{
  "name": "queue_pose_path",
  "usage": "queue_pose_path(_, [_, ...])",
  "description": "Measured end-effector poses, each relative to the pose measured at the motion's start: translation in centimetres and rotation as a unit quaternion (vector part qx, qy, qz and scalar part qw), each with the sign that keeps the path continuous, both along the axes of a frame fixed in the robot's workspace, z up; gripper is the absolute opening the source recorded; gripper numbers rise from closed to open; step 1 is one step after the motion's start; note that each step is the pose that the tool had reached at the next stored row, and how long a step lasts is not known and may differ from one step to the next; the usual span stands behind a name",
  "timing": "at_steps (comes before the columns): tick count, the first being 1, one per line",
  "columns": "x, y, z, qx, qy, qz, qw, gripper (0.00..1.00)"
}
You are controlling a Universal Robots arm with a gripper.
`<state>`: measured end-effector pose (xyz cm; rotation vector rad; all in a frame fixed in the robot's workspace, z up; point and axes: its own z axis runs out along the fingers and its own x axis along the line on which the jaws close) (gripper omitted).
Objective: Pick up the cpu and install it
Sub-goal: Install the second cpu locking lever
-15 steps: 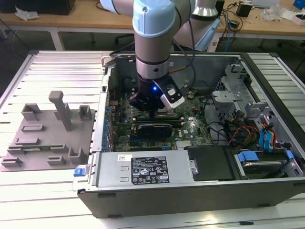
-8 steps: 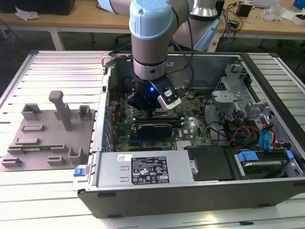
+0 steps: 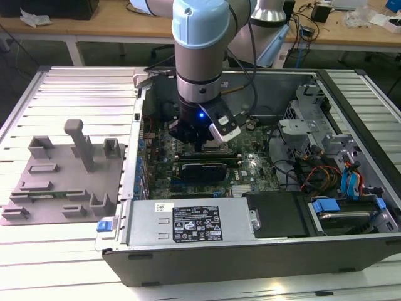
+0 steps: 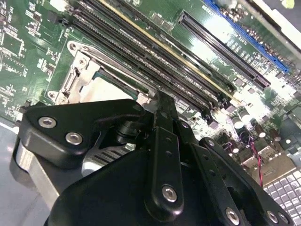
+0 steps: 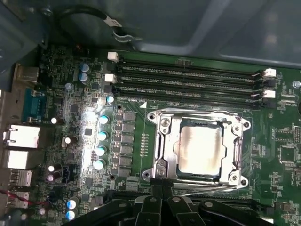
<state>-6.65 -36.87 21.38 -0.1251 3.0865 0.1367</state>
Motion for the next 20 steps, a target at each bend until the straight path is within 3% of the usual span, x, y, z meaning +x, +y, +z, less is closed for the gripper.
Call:
queue_pose_path(2, [0.06, -0.27, 0.03, 0.0000, 0.0000, 0.000, 1.0000, 0.11])
queue_pose_path(4, [0.06, -0.89, 0.06, 0.0012, 0.0000, 0.000, 1.0000, 0.11])
queue_pose_path(5, [0.06, -1.00, 0.06, 0.0024, 0.0000, 0.000, 1.0000, 0.11])
queue_pose_path(7, [0.06, -1.17, 0.06, 0.0100, 0.0000, 0.000, 0.9999, 0.11])
queue_pose_path(8, [0.05, -1.27, 0.06, 0.0203, 0.0000, 0.000, 0.9998, 0.11])
queue_pose_path(10, [-0.07, -1.49, 0.05, 0.0471, 0.0000, 0.000, 0.9989, 0.11])
queue_pose_path(11, [-0.12, -1.70, 0.00, 0.0536, 0.0000, 0.000, 0.9986, 0.11])
queue_pose_path(16, [-0.15, -2.45, -0.05, 0.0549, 0.0000, -0.001, 0.9985, 0.11])
queue_pose_path(20, [-0.26, -2.62, -0.09, 0.0550, -0.0002, -0.003, 0.9985, 0.11])
